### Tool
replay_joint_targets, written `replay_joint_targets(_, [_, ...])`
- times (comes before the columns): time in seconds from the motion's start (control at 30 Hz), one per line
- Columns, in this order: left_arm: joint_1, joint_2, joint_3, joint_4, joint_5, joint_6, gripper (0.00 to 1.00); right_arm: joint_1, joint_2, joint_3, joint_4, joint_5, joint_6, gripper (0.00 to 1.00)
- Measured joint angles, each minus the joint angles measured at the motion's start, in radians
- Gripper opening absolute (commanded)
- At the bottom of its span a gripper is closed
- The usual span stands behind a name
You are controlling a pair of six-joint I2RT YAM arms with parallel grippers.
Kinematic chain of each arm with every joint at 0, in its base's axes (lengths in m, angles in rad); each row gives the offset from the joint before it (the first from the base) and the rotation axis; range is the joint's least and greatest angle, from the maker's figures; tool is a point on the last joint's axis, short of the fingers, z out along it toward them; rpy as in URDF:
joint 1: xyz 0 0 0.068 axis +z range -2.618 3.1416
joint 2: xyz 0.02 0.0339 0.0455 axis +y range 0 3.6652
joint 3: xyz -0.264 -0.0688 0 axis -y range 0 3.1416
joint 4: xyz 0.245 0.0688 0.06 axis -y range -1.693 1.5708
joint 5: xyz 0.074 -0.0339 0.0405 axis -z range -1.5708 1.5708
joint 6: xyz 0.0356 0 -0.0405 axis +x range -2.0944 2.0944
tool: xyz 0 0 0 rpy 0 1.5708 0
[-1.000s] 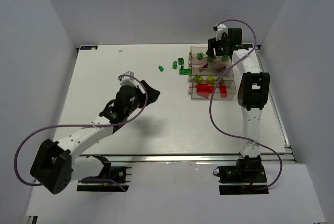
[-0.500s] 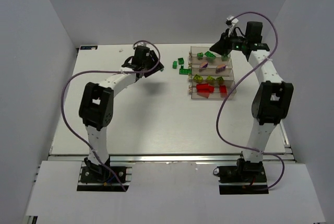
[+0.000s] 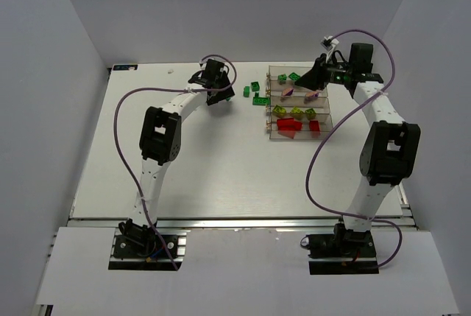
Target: Sort the legos into containers by color
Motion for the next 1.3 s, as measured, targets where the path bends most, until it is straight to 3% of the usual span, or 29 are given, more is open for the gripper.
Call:
replay_joint_targets(0.53, [-0.003, 0.118, 0.117, 0.073, -0.008, 0.005, 0.63, -0.030, -0.037, -0.108, 0.117, -0.029, 0.122, 0.32])
replay_joint_targets(1.1, [-0.007, 0.132, 0.105, 0.122, -0.001, 0.012, 0.26, -0.043, -0.060, -0.136, 0.174, -0.041, 0.175, 0.32])
replay_joint_targets(1.3, [-0.007, 0.068, -0.038, 0.241, 0.044, 0.016, 0.20, -0.040, -0.060, -0.142, 0.130, -0.060, 0.140, 0.33])
